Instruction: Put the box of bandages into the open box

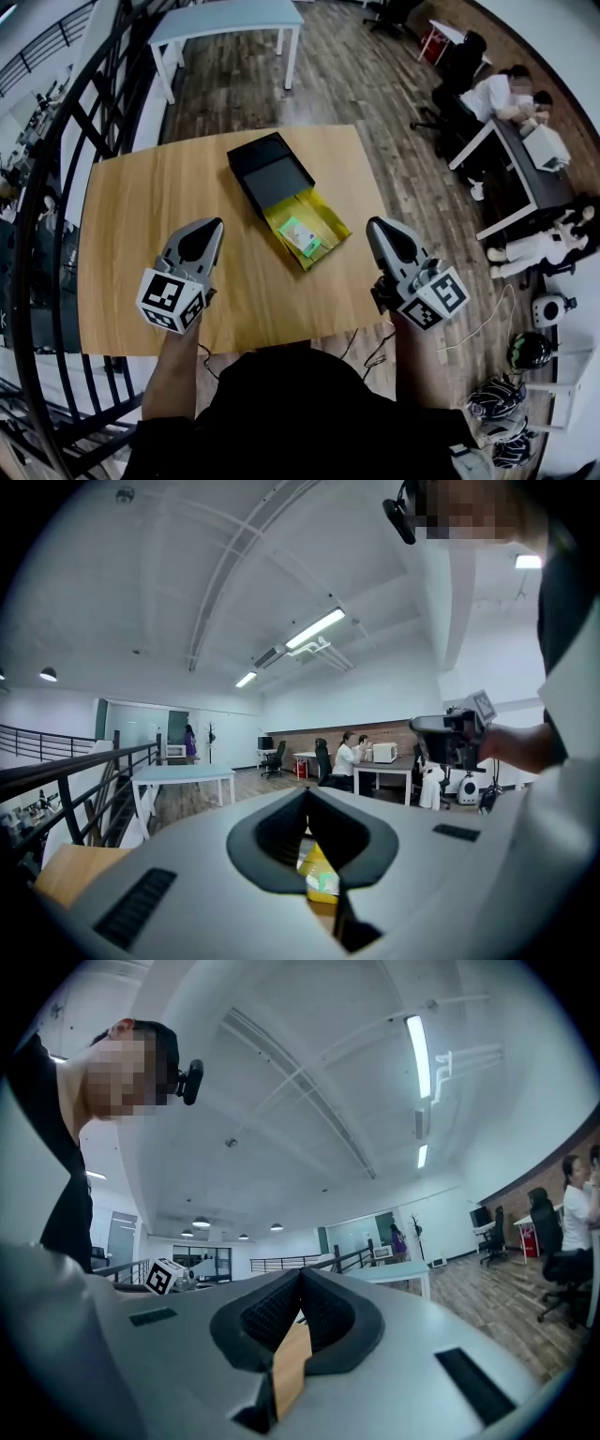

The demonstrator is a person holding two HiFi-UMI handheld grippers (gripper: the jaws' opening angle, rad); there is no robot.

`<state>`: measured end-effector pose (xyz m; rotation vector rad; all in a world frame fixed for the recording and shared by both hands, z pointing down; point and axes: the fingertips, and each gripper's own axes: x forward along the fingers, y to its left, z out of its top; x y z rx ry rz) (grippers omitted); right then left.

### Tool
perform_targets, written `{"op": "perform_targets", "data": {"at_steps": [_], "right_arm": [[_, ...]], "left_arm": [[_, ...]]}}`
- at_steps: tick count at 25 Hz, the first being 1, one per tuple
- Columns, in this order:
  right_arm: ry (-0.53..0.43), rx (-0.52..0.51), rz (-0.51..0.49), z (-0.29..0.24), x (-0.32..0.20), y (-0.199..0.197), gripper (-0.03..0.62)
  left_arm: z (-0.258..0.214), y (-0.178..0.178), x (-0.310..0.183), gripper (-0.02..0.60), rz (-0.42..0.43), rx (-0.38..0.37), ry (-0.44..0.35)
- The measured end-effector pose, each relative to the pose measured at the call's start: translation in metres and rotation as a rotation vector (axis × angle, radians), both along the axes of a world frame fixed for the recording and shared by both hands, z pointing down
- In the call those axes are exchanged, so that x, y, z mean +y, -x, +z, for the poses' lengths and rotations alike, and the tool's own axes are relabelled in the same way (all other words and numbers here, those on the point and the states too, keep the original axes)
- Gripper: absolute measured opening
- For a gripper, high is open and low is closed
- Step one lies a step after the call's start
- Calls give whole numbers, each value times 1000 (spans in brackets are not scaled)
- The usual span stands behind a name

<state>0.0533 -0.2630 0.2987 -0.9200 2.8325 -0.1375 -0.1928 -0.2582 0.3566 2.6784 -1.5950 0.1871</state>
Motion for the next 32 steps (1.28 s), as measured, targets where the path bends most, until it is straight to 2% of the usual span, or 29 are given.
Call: {"op": "perform_targets", "data": {"at_steps": [6, 12, 19, 24, 32], "right_arm": [[-68, 33, -24, -19, -16, -9, 35], [-101, 3, -28, -36, -27, -6, 35], [-100, -54, -10, -41, -31, 2, 35], [-94, -6, -15, -24, -25, 9, 35], [-45, 2, -6, -1, -20, 5, 35]], "left_arm": [[-25, -14, -15, 15, -8, -61, -47], [-40, -17, -28, 15, -44, -36, -100], [-27, -12, -31, 15, -81, -33, -54], [-17, -10, -23, 15, -80, -12, -34], [-1, -4, -14, 15, -84, 6, -1]]}}
